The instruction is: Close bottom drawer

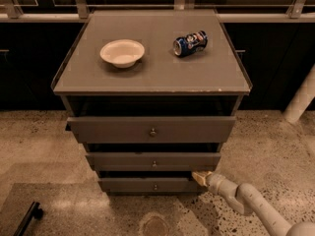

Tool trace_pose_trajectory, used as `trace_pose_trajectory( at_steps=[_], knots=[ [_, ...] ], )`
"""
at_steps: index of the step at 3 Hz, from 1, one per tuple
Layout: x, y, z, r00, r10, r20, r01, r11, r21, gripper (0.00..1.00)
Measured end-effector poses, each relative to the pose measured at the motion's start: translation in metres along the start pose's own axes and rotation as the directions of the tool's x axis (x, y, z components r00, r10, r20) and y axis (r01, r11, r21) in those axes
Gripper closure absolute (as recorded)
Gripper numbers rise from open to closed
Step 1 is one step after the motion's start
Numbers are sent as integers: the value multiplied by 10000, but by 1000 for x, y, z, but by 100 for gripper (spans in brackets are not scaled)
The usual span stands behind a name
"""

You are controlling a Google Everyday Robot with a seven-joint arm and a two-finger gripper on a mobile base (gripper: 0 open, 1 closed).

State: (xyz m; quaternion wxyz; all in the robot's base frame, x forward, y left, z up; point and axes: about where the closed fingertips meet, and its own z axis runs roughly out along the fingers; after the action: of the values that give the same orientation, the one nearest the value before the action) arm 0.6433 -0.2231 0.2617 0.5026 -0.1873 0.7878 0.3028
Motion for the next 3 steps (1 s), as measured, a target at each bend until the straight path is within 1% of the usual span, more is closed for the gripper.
trace_pose_trajectory(
  at_steps=[1, 2, 3],
  knots=[
    [0, 0, 0, 10000, 1, -1, -1, 10000, 0, 81],
    [6, 6, -17, 9994, 268, -217, -264, 9995, 180, 58],
    [9, 9, -60, 9954, 597, -751, -535, 9951, 829, 35]
  ],
)
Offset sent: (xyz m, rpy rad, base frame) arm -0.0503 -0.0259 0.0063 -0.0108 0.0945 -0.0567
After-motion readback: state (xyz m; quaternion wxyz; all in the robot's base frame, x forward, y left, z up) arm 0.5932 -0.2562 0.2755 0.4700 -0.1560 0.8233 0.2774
